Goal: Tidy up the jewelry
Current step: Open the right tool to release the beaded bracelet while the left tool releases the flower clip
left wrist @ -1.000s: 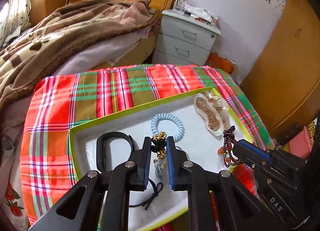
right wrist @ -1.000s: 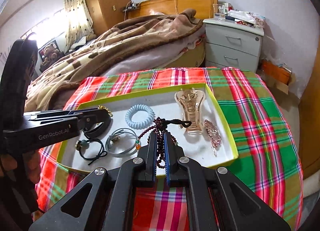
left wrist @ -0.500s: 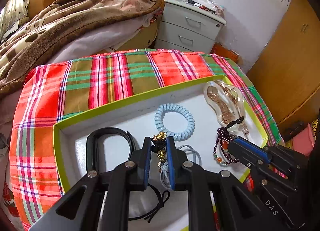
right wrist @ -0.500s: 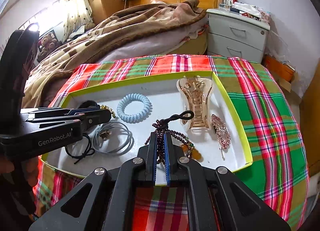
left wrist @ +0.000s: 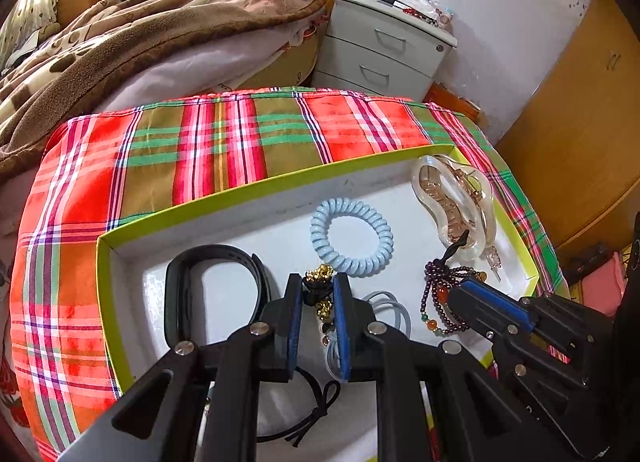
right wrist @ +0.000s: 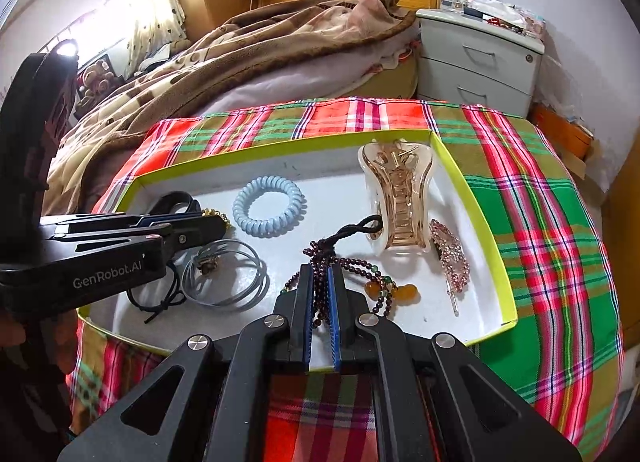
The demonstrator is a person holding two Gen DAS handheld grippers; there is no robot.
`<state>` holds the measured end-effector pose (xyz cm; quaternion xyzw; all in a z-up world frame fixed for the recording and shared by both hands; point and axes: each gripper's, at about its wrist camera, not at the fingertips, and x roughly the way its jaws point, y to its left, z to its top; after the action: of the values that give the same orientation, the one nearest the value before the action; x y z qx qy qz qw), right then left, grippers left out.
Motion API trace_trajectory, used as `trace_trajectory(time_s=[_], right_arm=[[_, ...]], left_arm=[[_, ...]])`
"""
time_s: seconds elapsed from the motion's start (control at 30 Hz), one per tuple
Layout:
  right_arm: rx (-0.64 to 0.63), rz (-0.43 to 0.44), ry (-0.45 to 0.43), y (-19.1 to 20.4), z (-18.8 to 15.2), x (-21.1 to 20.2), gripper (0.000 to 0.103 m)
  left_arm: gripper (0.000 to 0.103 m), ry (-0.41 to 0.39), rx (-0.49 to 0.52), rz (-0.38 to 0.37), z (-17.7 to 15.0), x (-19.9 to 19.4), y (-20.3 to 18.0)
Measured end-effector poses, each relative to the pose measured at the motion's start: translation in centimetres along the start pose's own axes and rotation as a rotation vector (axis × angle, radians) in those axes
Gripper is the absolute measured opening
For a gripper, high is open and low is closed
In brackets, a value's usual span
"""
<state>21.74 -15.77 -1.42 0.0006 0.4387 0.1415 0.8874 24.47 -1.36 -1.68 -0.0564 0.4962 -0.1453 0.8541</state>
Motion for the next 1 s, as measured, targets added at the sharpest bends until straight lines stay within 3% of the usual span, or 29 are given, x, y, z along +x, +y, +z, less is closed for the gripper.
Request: trace_trajectory(time_s=[0.17, 0.57, 1.0], right_arm=[[0.000, 0.006, -0.005, 0.1, 0.0, -0.1, 0.008], [0.010, 0.002, -0.035, 0.0, -0.3, -1.5, 0.013], [0.076, 0.042, -0.148, -1.9, -2.2, -7.6, 0.022]], left_arm=[[0.024, -0.003, -0.004, 0.005, 0.0, -0.1, 0.0], [0.031, -0.029, 0.004, 0.011, -0.4, -1.7, -0.3], [0.034, -0.125, 0.021, 0.001, -3.2, -7.3, -1.4]])
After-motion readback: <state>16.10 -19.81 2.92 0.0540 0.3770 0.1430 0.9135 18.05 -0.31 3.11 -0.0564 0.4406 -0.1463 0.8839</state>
